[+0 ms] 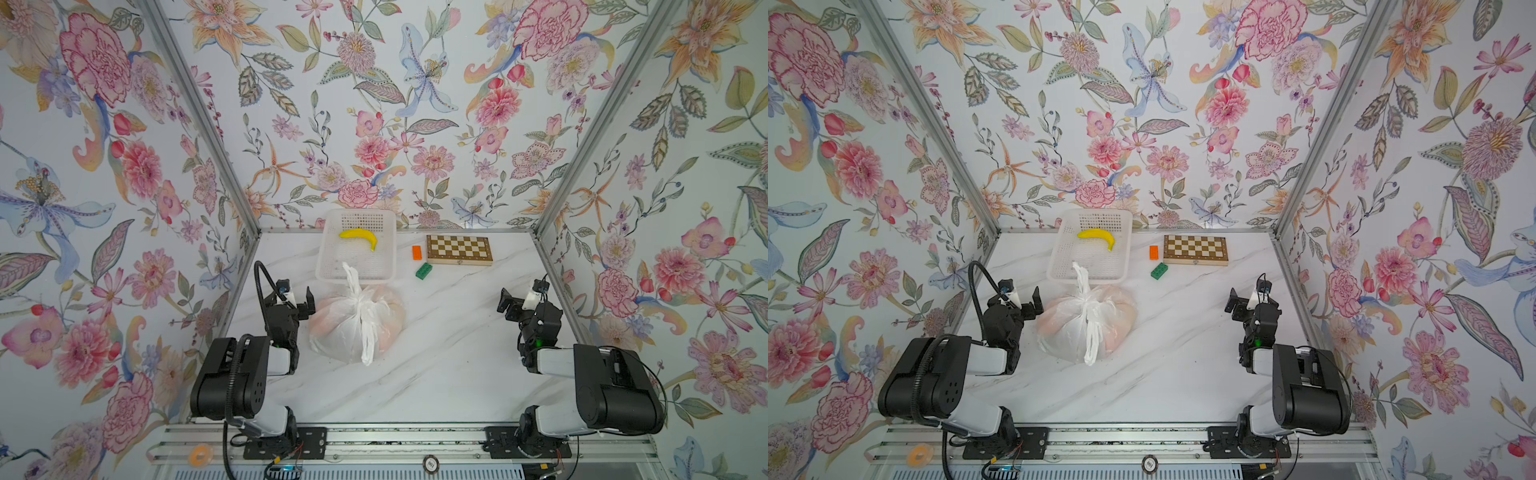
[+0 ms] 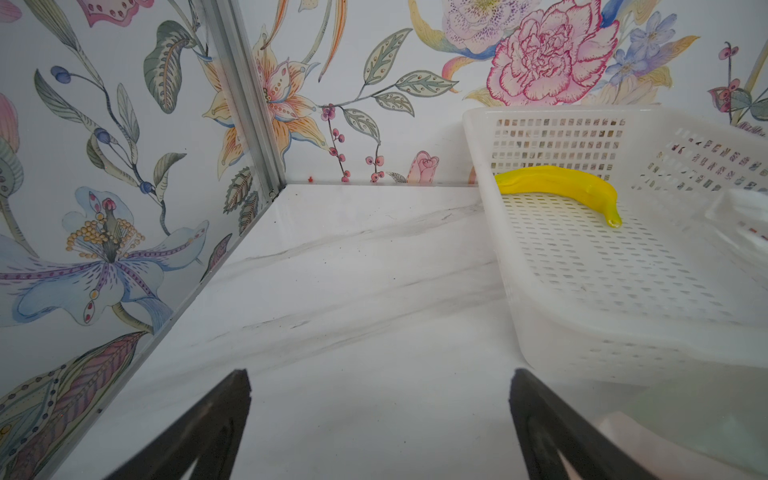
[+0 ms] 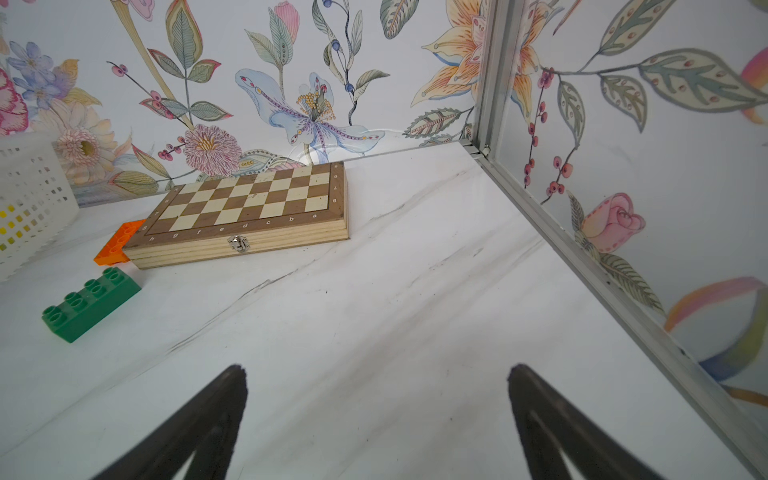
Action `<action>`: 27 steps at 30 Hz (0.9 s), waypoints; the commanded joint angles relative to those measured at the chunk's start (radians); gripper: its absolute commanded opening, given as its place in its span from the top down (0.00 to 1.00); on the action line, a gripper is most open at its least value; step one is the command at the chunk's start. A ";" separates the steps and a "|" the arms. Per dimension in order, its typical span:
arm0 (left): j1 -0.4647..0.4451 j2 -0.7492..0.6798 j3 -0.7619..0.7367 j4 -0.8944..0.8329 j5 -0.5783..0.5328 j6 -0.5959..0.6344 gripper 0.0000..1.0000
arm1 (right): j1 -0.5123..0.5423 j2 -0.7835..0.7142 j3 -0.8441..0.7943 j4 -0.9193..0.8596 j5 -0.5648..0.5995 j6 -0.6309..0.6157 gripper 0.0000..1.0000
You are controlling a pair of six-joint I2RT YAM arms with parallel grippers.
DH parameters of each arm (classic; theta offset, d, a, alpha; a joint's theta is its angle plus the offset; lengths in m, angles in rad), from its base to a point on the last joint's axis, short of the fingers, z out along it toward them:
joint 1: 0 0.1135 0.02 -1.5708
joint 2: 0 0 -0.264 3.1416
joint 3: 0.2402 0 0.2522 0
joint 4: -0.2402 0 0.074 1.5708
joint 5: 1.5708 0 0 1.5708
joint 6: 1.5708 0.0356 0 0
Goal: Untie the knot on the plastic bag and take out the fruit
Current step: 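Reach both grippers toward the knot on top of the white bag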
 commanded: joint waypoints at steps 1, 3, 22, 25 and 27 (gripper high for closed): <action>-0.005 -0.018 -0.017 0.023 0.002 -0.010 0.01 | 0.012 -0.110 0.060 -0.214 -0.007 0.027 0.01; -0.005 -0.071 -0.033 0.006 -0.016 -0.016 0.01 | 0.026 -0.194 0.094 -0.346 -0.018 0.055 0.01; -0.115 -0.505 0.537 -1.336 0.049 -0.358 0.05 | 0.543 -0.191 0.821 -1.370 -0.174 0.318 0.06; -0.188 -0.469 0.646 -1.496 0.088 -0.401 0.06 | 0.625 -0.083 0.950 -1.441 -0.219 0.331 0.10; -0.255 -0.449 0.694 -1.569 0.086 -0.428 0.08 | 0.690 -0.013 1.029 -1.474 -0.235 0.334 0.11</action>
